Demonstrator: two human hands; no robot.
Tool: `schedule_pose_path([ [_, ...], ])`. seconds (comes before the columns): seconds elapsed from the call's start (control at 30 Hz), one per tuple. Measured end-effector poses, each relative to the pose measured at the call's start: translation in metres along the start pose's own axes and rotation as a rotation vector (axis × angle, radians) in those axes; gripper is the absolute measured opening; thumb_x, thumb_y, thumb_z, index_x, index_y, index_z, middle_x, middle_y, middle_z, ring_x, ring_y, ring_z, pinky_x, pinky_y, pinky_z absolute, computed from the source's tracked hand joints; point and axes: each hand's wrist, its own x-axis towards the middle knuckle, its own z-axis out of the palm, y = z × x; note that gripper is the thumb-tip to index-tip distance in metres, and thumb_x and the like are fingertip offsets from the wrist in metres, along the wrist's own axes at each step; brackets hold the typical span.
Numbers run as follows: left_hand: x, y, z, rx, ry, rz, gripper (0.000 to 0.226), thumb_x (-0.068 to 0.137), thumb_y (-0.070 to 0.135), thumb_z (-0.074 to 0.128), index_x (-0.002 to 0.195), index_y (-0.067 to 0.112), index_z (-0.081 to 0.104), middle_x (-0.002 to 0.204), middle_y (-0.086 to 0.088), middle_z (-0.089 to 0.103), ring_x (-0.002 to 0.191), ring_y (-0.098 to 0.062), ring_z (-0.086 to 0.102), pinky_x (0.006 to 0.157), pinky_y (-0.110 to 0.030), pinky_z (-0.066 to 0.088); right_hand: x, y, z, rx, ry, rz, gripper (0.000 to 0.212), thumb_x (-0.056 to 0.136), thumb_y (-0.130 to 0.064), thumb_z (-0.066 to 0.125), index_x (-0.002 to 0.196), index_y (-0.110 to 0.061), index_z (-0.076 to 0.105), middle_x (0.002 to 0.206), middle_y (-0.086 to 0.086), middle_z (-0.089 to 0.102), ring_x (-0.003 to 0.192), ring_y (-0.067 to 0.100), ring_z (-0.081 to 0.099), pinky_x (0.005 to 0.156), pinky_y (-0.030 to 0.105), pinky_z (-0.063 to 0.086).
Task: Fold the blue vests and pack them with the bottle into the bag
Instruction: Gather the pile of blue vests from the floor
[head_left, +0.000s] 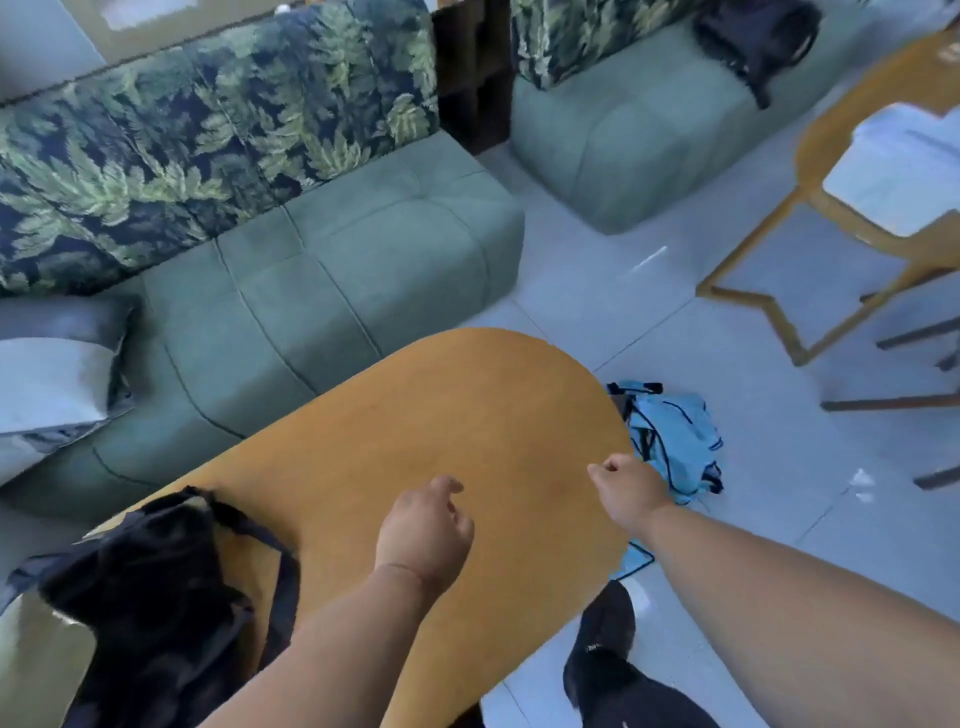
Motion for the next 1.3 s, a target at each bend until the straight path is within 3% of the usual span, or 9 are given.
schedule_pose_path([
  [0.2, 0.024, 0.108, 0.056, 0.079, -0.143, 0.074, 0.042, 0.097, 0.032, 0.051, 0.139, 0.034, 0.056, 0.115, 0.011, 0.067, 0.109, -0.016, 0.062, 0.079, -0.029, 0.046, 0.018, 0.086, -0.091, 0.139, 0.053, 0.123, 0.029, 0.097, -0.029, 0.054, 0.075, -0.017, 0.039, 0.069, -0.003, 0.042, 0.063, 0.021, 0.039, 0.06, 0.034, 0.031],
  [0.37, 0.047, 0.176, 0.091, 0.087, -0.211, 0.084, 0.047, 0.098, 0.033, 0.054, 0.145, 0.031, 0.053, 0.123, 0.007, 0.066, 0.113, -0.016, 0.061, 0.081, -0.03, 0.046, 0.04, 0.145, -0.157, 0.124, 0.01, 0.172, 0.027, 0.1, -0.027, 0.054, 0.079, -0.015, 0.042, 0.071, 0.004, 0.046, 0.064, 0.023, 0.039, 0.06, 0.033, 0.032],
  [0.6, 0.065, 0.209, 0.115, -0.008, -0.336, 0.034, 0.056, 0.099, 0.038, 0.059, 0.152, 0.028, 0.042, 0.129, 0.003, 0.063, 0.11, -0.019, 0.064, 0.081, -0.032, 0.054, 0.057, 0.177, -0.199, 0.1, 0.012, 0.233, 0.02, 0.099, -0.028, 0.055, 0.085, -0.014, 0.052, 0.083, 0.006, 0.056, 0.072, 0.022, 0.048, 0.064, 0.032, 0.037],
  [0.77, 0.088, 0.215, 0.128, -0.105, -0.385, 0.012, 0.061, 0.1, 0.037, 0.06, 0.156, 0.024, 0.038, 0.126, 0.005, 0.06, 0.109, -0.019, 0.064, 0.082, -0.032, 0.057, 0.077, 0.174, -0.2, 0.136, 0.006, 0.27, 0.025, 0.1, -0.031, 0.056, 0.109, -0.009, 0.062, 0.101, 0.013, 0.067, 0.077, 0.023, 0.054, 0.068, 0.031, 0.042],
  [0.87, 0.104, 0.227, 0.137, -0.165, -0.41, 0.016, 0.065, 0.099, 0.039, 0.061, 0.157, 0.027, 0.036, 0.146, -0.001, 0.056, 0.114, -0.021, 0.064, 0.084, -0.034, 0.058, 0.087, 0.171, -0.199, 0.183, 0.021, 0.291, 0.018, 0.099, -0.032, 0.056, 0.107, -0.016, 0.061, 0.102, 0.009, 0.066, 0.079, 0.022, 0.056, 0.069, 0.03, 0.044],
  [0.93, 0.112, 0.237, 0.149, -0.217, -0.43, 0.012, 0.064, 0.099, 0.041, 0.06, 0.157, 0.028, 0.036, 0.149, -0.001, 0.054, 0.116, -0.022, 0.063, 0.085, -0.036, 0.057, 0.094, 0.174, -0.201, 0.193, 0.027, 0.295, 0.02, 0.099, -0.031, 0.057, 0.109, -0.014, 0.061, 0.102, 0.009, 0.065, 0.08, 0.021, 0.055, 0.071, 0.031, 0.044],
  [1.07, 0.119, 0.267, 0.178, -0.321, -0.464, -0.037, 0.062, 0.101, 0.043, 0.056, 0.157, 0.025, 0.036, 0.149, -0.002, 0.052, 0.092, -0.015, 0.07, 0.069, -0.031, 0.055, 0.119, 0.189, -0.208, 0.202, 0.021, 0.313, 0.026, 0.101, -0.028, 0.056, 0.117, -0.007, 0.059, 0.096, 0.005, 0.058, 0.08, 0.021, 0.051, 0.069, 0.031, 0.041],
  [1.3, 0.152, 0.318, 0.259, -0.372, -0.472, -0.183, 0.063, 0.102, 0.04, 0.057, 0.159, 0.024, 0.033, 0.154, -0.001, 0.049, 0.08, 0.001, 0.06, 0.06, -0.02, 0.046, 0.219, 0.245, -0.214, 0.198, -0.072, 0.338, 0.024, 0.1, -0.03, 0.055, 0.12, -0.018, 0.057, 0.098, 0.004, 0.061, 0.081, 0.021, 0.055, 0.072, 0.031, 0.044],
])
